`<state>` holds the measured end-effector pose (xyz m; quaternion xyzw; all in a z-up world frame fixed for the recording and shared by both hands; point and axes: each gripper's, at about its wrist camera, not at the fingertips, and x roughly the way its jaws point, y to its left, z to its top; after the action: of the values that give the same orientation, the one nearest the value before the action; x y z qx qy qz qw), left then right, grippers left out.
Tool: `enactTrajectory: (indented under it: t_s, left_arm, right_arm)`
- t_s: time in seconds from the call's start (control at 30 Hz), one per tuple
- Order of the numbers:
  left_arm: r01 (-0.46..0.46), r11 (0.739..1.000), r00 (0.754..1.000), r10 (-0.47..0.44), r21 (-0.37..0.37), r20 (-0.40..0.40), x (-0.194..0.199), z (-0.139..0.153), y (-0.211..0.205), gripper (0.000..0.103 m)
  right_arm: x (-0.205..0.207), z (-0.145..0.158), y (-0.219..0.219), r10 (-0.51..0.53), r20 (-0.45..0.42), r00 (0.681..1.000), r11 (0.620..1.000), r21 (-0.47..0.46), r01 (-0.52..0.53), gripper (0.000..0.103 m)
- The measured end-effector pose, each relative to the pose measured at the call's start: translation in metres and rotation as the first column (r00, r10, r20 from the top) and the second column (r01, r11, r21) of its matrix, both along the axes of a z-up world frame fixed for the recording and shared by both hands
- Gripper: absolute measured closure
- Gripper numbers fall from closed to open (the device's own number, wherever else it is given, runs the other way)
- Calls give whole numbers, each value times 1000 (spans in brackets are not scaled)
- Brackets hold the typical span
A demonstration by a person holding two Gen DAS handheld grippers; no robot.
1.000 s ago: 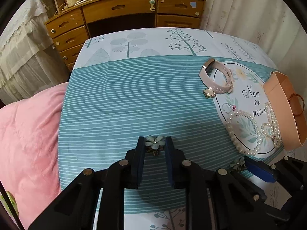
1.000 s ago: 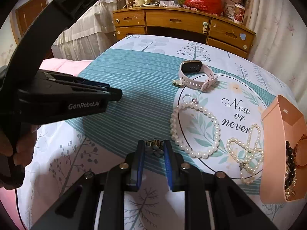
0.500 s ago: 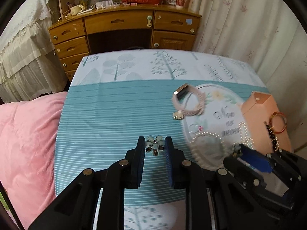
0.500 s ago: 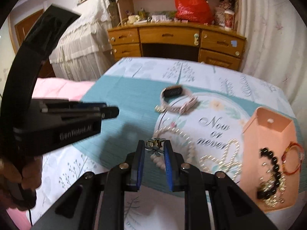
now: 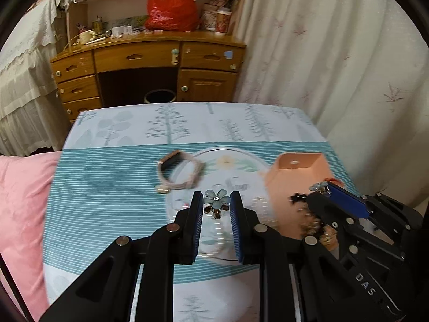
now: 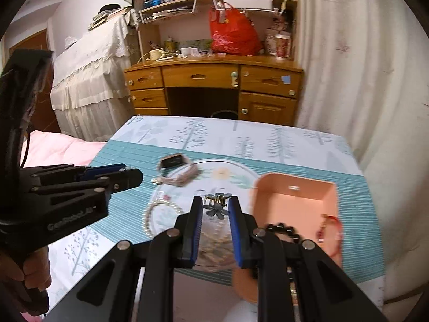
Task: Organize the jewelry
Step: 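Lift both brooches toward the pink box, then lower both brooches into the pink box and open both tools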
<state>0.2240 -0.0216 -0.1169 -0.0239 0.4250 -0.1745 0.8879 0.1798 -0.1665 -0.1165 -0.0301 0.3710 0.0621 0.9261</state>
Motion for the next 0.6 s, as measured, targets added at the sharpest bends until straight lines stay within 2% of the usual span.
enactTrajectory:
  t_s: [0.27, 0.6]
  left_arm:
    - [58, 997, 998, -58, -58, -1, -15, 5, -53, 85]
    - [114, 986, 991, -121, -122, -56, -28, -3, -106, 84]
  right_arm:
    - [-11, 5, -47, -16, -13, 1000, 1000, -6, 16, 83]
    - [-31, -9, -86, -7, -108, 994, 1000, -20, 5, 83]
